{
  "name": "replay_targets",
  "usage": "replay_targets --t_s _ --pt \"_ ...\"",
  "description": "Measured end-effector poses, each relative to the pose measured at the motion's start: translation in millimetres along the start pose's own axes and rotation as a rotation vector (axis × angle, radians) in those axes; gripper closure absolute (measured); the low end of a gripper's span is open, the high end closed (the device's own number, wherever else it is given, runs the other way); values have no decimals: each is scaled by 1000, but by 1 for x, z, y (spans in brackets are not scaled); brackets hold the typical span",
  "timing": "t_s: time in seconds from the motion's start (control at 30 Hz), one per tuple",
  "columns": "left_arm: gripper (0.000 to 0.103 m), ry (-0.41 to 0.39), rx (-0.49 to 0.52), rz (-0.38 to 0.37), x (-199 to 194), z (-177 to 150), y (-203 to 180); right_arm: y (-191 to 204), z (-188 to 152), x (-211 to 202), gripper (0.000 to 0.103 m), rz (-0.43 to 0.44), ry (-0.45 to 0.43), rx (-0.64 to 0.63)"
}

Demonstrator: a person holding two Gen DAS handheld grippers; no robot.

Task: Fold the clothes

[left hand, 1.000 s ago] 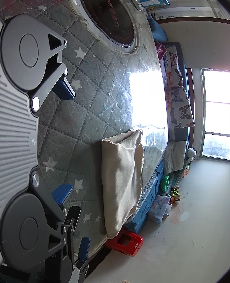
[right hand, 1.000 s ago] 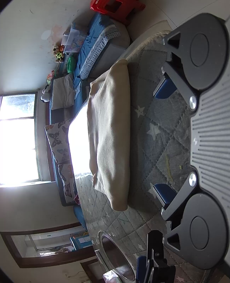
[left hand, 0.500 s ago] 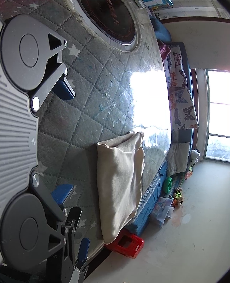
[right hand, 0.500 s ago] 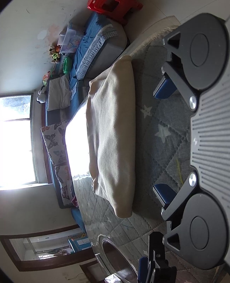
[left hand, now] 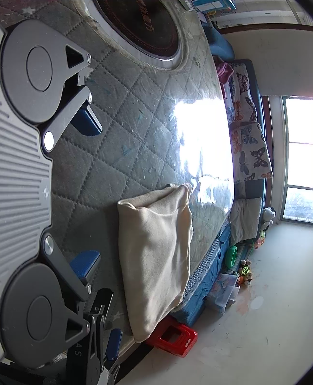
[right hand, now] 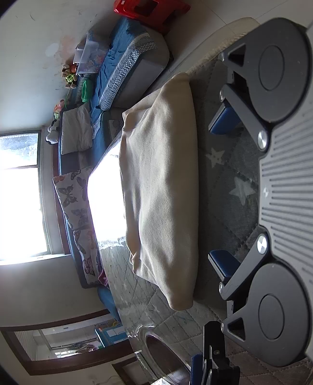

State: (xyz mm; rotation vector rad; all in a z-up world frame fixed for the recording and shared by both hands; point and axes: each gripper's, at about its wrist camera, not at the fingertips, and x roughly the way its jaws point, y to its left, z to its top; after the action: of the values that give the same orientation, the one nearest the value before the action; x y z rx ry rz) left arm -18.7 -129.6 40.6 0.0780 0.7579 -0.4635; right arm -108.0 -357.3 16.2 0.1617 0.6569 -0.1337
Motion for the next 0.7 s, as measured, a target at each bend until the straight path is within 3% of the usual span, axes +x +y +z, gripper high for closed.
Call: replay_targets --t_s 0.7 --pt "0 42 23 -7 24 13 -9 -6 9 13 0 -1 14 3"
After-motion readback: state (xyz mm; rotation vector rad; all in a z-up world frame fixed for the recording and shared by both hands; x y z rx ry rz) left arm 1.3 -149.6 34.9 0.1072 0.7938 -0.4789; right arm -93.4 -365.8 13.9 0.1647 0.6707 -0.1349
